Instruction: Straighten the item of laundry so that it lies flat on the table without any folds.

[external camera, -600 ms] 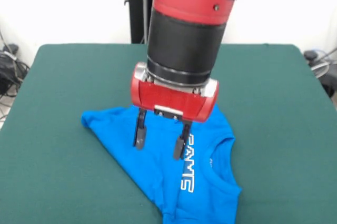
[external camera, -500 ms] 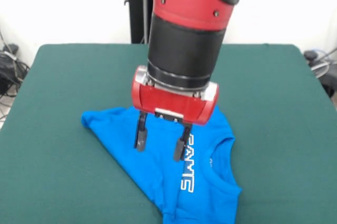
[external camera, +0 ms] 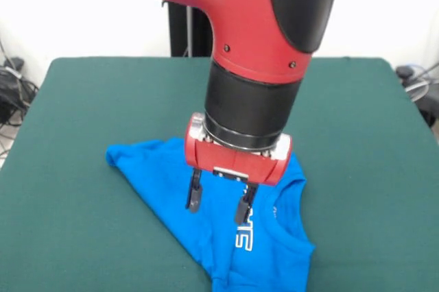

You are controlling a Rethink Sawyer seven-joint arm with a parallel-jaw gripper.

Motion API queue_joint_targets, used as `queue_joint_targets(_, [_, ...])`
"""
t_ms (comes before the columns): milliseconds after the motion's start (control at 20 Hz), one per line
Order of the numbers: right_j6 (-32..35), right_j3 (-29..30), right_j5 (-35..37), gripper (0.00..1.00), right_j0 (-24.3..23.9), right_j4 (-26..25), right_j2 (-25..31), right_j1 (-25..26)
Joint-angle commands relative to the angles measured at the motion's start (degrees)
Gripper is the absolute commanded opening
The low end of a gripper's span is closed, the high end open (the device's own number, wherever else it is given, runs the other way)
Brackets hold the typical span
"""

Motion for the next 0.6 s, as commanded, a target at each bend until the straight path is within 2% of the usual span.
queue_joint_targets(50, [13.4,-0.4,5.0,1.00,1.7,-0.4,-1.1,2.9])
queue_joint_targets(600, [15.5,-1.5,3.7,1.00,3.0,-0.1,-3.4,4.6])
